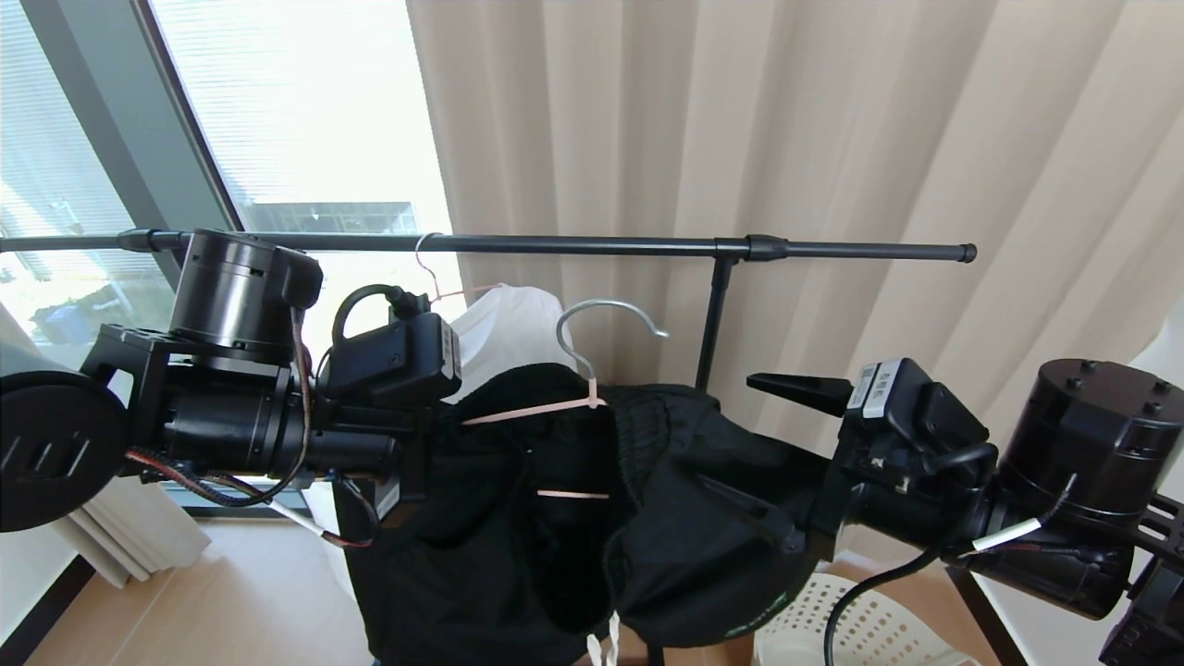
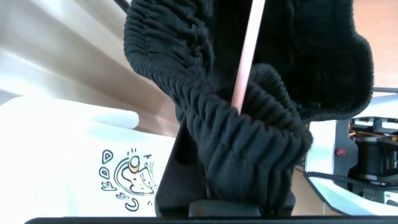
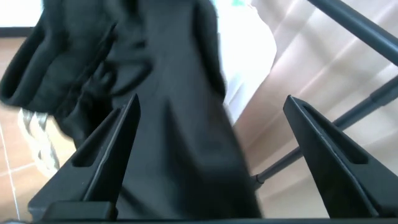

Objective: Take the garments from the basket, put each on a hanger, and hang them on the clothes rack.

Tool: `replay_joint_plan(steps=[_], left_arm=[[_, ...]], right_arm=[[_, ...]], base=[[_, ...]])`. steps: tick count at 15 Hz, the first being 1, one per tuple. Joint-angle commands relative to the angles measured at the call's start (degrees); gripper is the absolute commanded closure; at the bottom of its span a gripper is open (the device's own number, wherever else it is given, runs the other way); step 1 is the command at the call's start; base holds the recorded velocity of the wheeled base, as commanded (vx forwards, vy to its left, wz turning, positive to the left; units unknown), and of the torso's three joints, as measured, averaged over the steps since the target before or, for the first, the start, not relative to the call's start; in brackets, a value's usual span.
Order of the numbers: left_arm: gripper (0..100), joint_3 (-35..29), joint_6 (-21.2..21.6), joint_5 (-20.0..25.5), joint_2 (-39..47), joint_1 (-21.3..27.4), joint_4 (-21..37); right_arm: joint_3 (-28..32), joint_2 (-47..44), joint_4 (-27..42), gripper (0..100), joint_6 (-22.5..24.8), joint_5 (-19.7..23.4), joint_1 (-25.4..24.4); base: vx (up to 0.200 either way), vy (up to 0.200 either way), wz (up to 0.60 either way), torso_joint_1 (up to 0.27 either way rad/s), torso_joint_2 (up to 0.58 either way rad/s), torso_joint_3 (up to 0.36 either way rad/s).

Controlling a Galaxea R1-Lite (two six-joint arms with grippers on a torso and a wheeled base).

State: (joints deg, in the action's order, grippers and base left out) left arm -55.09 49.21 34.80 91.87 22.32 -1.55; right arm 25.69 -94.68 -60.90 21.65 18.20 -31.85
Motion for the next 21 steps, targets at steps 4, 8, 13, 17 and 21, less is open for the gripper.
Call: replay_joint_plan(steps=[4,8,13,17,21], left_arm=[[100,1.56,-0.7,0.0,-2.92,-2.46,-0.03],[100,3.23,-0.79,0.09,-4.86,-3.86,-0.03],[100,3.59,-0.79,0.18,-5.82,-5.36,-0.03],[100,3.67,-0.96,0.26,-6.79,-5.71,-0.03],[100,3.76,-0.96,0.26,-7.32,-5.71,-0.03]], right_arm=[[-2.48,0.91,0.08,0,4.19,8.61,6.1],[-2.48,0.29,0.17,0,4.19,15.55,11.02],[-1.96,-4.1,0.08,0,5.16,17.4,14.63],[-0.99,-10.08,-0.27,0,8.67,17.31,15.33],[0.86,-14.04,-0.53,0,8.67,17.13,16.39]], base=[[0.0,0.0,0.0,0.0,0.0,0.0],[0.0,0.0,0.0,0.0,0.0,0.0],[0.0,0.0,0.0,0.0,0.0,0.0],[0.0,0.0,0.0,0.0,0.0,0.0],[0.0,0.0,0.0,0.0,0.0,0.0]])
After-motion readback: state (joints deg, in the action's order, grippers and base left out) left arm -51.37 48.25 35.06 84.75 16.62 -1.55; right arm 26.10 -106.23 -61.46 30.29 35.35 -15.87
